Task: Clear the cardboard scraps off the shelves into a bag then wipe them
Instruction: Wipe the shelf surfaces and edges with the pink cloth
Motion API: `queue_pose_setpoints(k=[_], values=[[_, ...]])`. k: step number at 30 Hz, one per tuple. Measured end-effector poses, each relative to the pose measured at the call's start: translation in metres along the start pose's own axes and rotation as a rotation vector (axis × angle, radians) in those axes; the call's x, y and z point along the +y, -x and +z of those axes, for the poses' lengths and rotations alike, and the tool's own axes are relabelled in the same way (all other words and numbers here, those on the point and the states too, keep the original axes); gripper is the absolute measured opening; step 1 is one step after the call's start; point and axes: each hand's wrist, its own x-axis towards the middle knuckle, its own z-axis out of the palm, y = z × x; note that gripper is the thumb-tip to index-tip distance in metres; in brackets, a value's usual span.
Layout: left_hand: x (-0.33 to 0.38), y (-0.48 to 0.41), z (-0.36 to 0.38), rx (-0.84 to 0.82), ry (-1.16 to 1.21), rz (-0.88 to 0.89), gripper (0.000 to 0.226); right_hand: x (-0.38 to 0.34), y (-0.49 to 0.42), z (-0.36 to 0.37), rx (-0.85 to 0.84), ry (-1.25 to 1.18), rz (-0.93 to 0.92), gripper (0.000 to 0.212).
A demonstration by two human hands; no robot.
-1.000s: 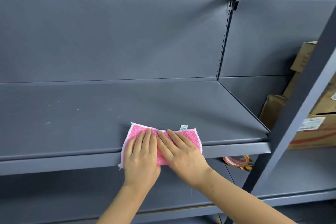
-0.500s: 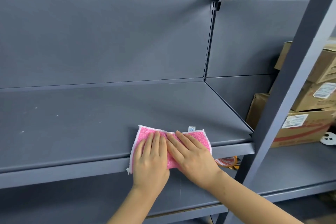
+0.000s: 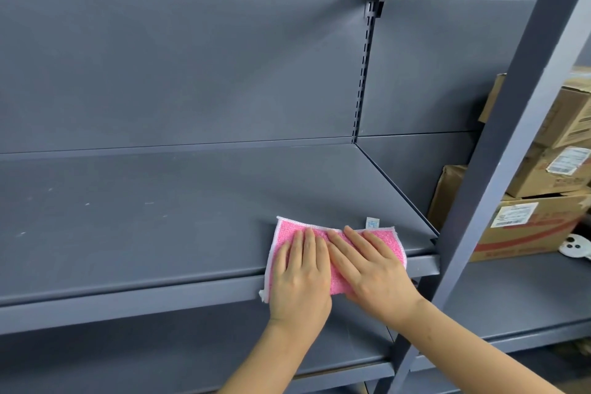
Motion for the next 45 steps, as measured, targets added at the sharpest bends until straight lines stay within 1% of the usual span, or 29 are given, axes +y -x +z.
queue_pose_setpoints(k=[2, 7, 9, 12, 15, 22, 24, 26, 27, 28, 29, 30, 31, 34, 36, 38, 39, 42, 44, 45], values=[[0.005, -0.002, 0.000, -0.032, 0.018, 0.011, 0.043, 0.004, 0.002, -0.002, -0.042, -0.008, 0.025, 0.075], [0.018, -0.007, -0.001, -0.124, 0.075, 0.005, 0.055, 0.015, 0.008, -0.004, -0.085, -0.020, 0.057, 0.081], [0.023, -0.009, -0.002, -0.157, 0.096, 0.009, 0.057, 0.020, 0.012, -0.004, -0.097, -0.015, 0.071, 0.079], [0.030, -0.012, -0.003, -0.194, 0.102, 0.020, 0.058, 0.028, 0.017, -0.005, -0.109, -0.004, 0.099, 0.064], [0.037, -0.015, -0.002, -0.189, 0.113, 0.034, 0.057, 0.035, 0.022, -0.006, -0.105, -0.013, 0.130, 0.061], [0.049, -0.022, -0.001, -0.193, 0.080, 0.046, 0.063, 0.045, 0.029, -0.010, -0.119, -0.006, 0.149, 0.065], [0.045, -0.022, 0.000, -0.196, 0.097, 0.080, 0.067, 0.044, 0.029, -0.011, -0.142, -0.028, 0.154, 0.066], [0.036, -0.024, -0.008, -0.232, 0.110, 0.116, 0.076, 0.045, 0.030, -0.013, -0.170, -0.045, 0.151, 0.068], [0.031, -0.026, -0.014, -0.259, 0.114, 0.174, 0.079, 0.045, 0.031, -0.014, -0.184, -0.047, 0.145, 0.068], [0.026, -0.031, -0.018, -0.293, 0.170, 0.218, 0.078, 0.046, 0.032, -0.015, -0.187, -0.048, 0.136, 0.067], [0.021, -0.036, -0.024, -0.301, 0.240, 0.216, 0.073, 0.047, 0.032, -0.015, -0.184, -0.058, 0.128, 0.066], [0.016, -0.042, -0.028, -0.356, 0.296, 0.163, 0.068, 0.047, 0.033, -0.016, -0.186, -0.078, 0.129, 0.066], [0.012, -0.046, -0.030, -0.378, 0.302, 0.114, 0.065, 0.047, 0.033, -0.018, -0.201, -0.102, 0.135, 0.070], [0.005, -0.050, -0.024, -0.347, 0.231, 0.061, 0.061, 0.048, 0.032, -0.021, -0.245, -0.133, 0.136, 0.071], [0.004, -0.047, -0.019, -0.321, 0.222, 0.074, 0.060, 0.048, 0.033, -0.022, -0.262, -0.146, 0.143, 0.068], [0.005, -0.047, -0.017, -0.250, 0.242, 0.074, 0.072, 0.047, 0.032, -0.023, -0.250, -0.158, 0.159, 0.068], [0.006, -0.047, -0.016, -0.206, 0.253, 0.078, 0.072, 0.046, 0.031, -0.022, -0.234, -0.163, 0.171, 0.068], [0.011, -0.044, -0.010, 0.085, 0.198, 0.132, 0.039, 0.043, 0.029, -0.020, -0.116, -0.209, 0.198, 0.064], [0.014, -0.038, -0.005, 0.262, 0.156, 0.176, 0.034, 0.040, 0.033, -0.016, 0.021, -0.252, 0.194, 0.053], [0.015, -0.033, -0.001, 0.338, 0.159, 0.203, 0.034, 0.037, 0.036, -0.016, 0.089, -0.269, 0.187, 0.044]])
